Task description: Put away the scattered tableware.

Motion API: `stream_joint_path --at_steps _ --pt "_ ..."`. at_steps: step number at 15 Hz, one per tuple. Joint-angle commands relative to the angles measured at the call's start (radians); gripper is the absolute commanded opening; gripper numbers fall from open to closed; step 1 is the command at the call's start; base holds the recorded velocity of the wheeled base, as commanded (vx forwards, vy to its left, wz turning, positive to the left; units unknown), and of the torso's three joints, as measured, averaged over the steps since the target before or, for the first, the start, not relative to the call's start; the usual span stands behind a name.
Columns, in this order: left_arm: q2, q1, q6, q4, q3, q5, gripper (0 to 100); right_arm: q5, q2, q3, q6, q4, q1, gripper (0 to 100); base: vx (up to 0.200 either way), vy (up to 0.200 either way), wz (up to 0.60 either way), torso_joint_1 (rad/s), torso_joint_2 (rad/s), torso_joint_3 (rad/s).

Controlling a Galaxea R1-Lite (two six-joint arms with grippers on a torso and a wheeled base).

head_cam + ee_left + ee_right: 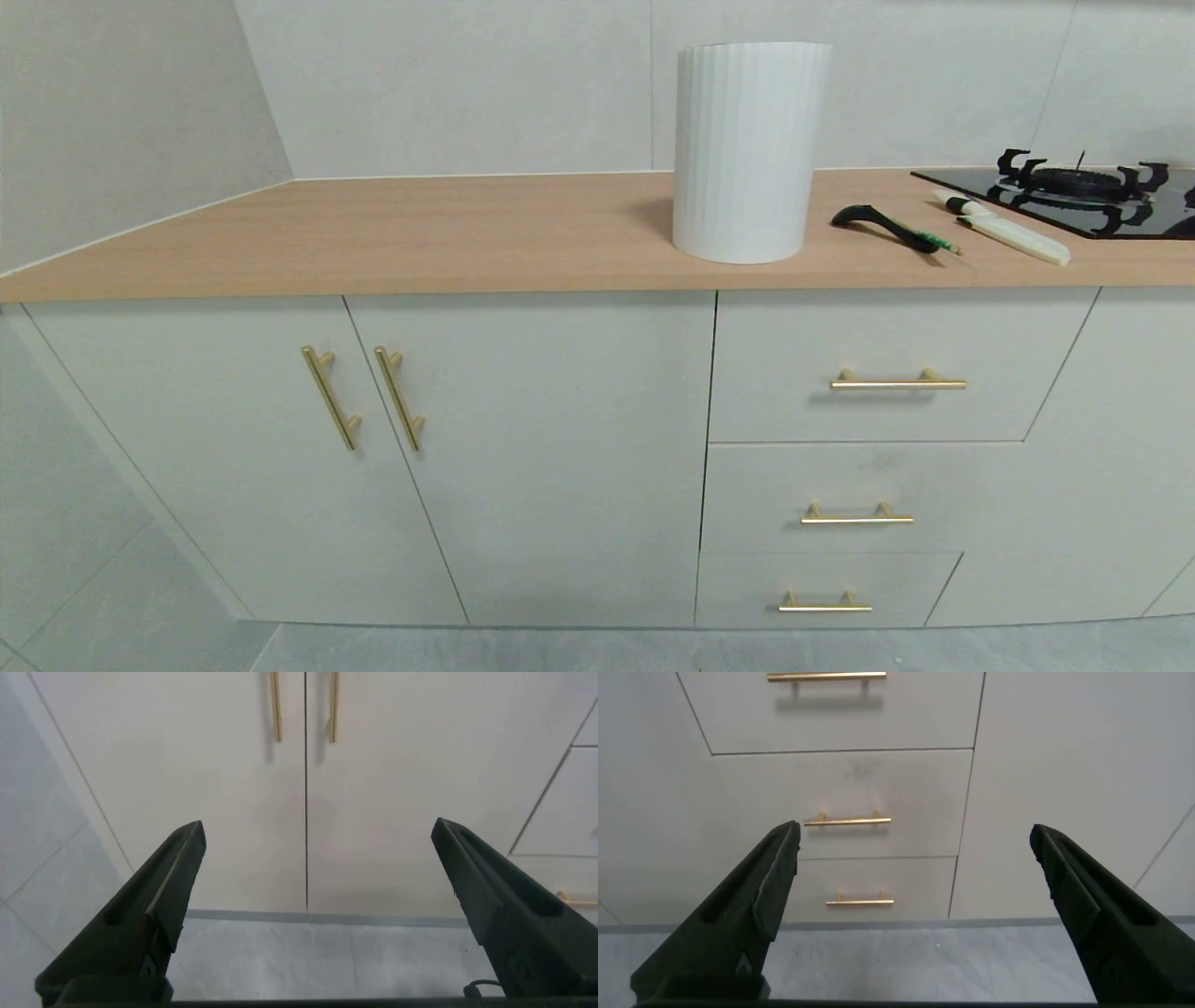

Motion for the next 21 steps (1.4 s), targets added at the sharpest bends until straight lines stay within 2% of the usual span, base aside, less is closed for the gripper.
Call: stream_joint_path --at_steps 1,12,13,14,19,21 --pt "0.002 -0.001 -0.002 0.0 0.0 0.002 100 0.0 0.001 0.0 -0.001 0.0 0.0 100 0.0 0.0 0.0 0.0 0.0 0.0" --pt "0.002 0.001 -0.002 0.0 0.0 0.002 100 -0.003 0.001 0.0 -0.012 0.0 0.0 100 0.0 0.0 0.0 0.0 0.0 0.0" --pt "0.002 0.001 -0.002 0.0 0.0 0.002 100 0.007 0.001 -0.026 -0.001 -0.02 0.0 100 0.0 0.0 0.0 0.0 0.0 0.0" --pt "0.002 0.001 -0.002 0.0 0.0 0.002 100 0.026 0.014 -0.124 0.031 -0.023 0.003 100 0.0 0.0 0.0 0.0 0.0 0.0" --pt "0.002 0.001 -0.002 0.0 0.0 0.002 100 0.084 0.326 -0.208 0.008 -0.023 0.091 100 0.0 0.0 0.0 0.0 0.0 0.0" --pt "0.002 0.001 -0.002 0.0 0.0 0.002 100 0.09 0.483 -0.241 -0.004 -0.025 0.095 100 0.0 0.0 0.0 0.0 0.0 0.0"
